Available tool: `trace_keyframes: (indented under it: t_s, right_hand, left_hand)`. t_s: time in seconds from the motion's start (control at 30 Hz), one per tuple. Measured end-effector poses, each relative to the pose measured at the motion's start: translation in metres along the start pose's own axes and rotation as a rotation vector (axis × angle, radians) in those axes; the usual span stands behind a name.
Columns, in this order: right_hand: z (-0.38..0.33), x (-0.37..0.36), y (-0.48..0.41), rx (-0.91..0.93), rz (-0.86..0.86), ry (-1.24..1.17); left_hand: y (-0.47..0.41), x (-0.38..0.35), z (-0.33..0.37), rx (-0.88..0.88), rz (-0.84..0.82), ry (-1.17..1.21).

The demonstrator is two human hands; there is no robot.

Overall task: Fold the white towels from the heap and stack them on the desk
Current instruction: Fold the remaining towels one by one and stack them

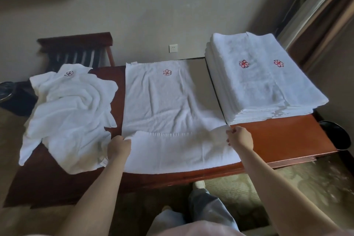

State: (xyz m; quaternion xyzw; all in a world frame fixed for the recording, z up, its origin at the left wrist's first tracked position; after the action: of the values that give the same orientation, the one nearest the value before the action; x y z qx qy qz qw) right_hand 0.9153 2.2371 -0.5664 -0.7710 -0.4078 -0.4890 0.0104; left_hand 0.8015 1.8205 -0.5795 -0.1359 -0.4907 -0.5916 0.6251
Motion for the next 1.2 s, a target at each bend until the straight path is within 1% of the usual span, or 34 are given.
trace_keyframes:
  t_s: [0.07,0.2,0.23,0.37,0.47,0.57,0.63,0.67,0.7,0.73,0.77,0.8,0.87,0.9,0.93,1.0,1.07,1.13,1.2]
  right_hand:
    - [-0.002,0.001,-0.01,-0.002,0.039,0.06]
    - [-0.005,-0.003,-0.033,-0.024,0.062,0.036]
    - [-0.007,-0.004,-0.038,-0.031,0.064,0.024]
    - [-0.01,-0.015,-0.05,-0.069,0.057,0.001]
    - [-0.007,-0.025,-0.052,-0.108,0.047,-0.021]
    - [-0.008,-0.029,-0.048,-0.135,0.05,-0.065]
    - [-0.011,-0.03,-0.042,-0.152,0.075,-0.112]
    - [-0.012,-0.03,-0.038,-0.157,0.094,-0.15]
    - [-0.012,-0.032,-0.033,-0.15,0.111,-0.185]
    - [-0.014,-0.033,-0.027,-0.115,0.122,-0.189]
    - [-0.017,-0.035,-0.022,-0.043,0.124,-0.14]
    - [-0.021,-0.037,-0.016,0.058,0.121,-0.043]
    - [-0.031,-0.044,-0.006,0.282,0.12,0.193]
    - [-0.036,-0.048,-0.001,0.368,0.103,0.295]
    - [-0.04,-0.054,0.002,0.426,0.051,0.383]
    - [-0.042,-0.071,0.007,0.489,-0.135,0.537]
    - [-0.035,-0.085,0.009,0.499,-0.304,0.634]
    - [-0.028,-0.09,0.01,0.487,-0.356,0.672]
    - [-0.025,-0.091,0.012,0.491,-0.357,0.69]
  left_hand:
    - [-0.006,0.003,0.001,-0.031,0.085,-0.112]
    - [-0.016,0.006,0.005,-0.034,0.166,-0.144]
    - [-0.02,0.006,0.005,-0.011,0.164,-0.123]
    - [-0.031,-0.001,0.003,0.143,0.098,0.087]
    - [-0.035,-0.009,0.002,0.244,0.061,0.177]
    - [-0.037,-0.009,0.004,0.346,0.061,0.126]
    - [-0.033,-0.006,0.005,0.383,0.125,0.066]
    - [-0.028,-0.005,0.009,0.358,0.174,0.05]
    - [-0.023,-0.005,0.015,0.294,0.211,0.058]
    - [-0.02,-0.009,0.022,0.188,0.221,0.07]
    - [-0.016,-0.015,0.031,0.058,0.213,0.053]
    - [-0.013,-0.023,0.04,-0.086,0.188,0.003]
    - [-0.005,-0.041,0.054,-0.35,0.1,-0.189]
    - [0.0,-0.049,0.059,-0.446,0.046,-0.278]
    - [0.004,-0.056,0.058,-0.511,-0.011,-0.339]
    - [0.008,-0.067,0.046,-0.53,-0.149,-0.412]
    - [0.006,-0.073,0.024,-0.457,-0.29,-0.52]
    - [0.004,-0.073,0.007,-0.359,-0.385,-0.607]
    - [0.005,-0.069,0.0,-0.296,-0.416,-0.614]
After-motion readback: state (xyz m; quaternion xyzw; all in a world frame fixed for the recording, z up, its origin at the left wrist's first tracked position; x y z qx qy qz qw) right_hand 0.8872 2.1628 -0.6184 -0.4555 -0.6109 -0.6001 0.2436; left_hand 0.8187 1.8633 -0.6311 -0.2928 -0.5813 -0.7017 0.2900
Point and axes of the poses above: each hand's wrist, its own y-axis away from the middle knuckle, its own x-axis out of the back of the hand, z = x × y, the point moved 4 cm from there along -y, towards the middle knuckle, and after that the axes turned 1 degree about -z, right-handed, at the moved point
